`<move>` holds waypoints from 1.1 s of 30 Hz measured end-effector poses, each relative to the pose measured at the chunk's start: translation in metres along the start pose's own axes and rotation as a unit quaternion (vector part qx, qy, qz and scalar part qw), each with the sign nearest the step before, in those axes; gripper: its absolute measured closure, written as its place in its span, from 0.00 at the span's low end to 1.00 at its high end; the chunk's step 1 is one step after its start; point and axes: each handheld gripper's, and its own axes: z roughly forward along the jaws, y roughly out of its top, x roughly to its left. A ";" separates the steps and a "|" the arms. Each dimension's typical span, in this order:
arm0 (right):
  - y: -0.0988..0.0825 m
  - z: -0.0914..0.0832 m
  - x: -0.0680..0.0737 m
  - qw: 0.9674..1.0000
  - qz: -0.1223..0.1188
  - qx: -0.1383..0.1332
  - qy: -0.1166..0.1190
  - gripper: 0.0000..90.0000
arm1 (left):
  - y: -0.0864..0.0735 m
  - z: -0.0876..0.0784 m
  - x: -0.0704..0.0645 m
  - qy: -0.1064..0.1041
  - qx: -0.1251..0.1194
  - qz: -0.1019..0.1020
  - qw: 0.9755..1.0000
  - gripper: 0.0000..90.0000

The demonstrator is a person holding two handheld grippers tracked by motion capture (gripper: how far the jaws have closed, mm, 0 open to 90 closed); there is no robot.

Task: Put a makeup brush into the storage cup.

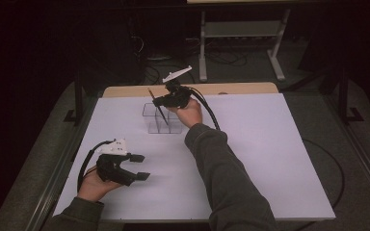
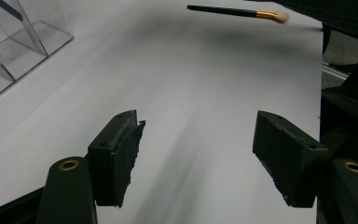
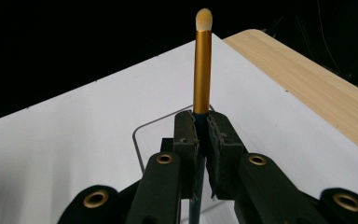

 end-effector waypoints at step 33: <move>-0.020 -0.002 0.003 1.000 0.013 0.022 -0.009 0.76 | 0.000 0.002 0.001 -0.002 0.004 -0.001 1.000 0.34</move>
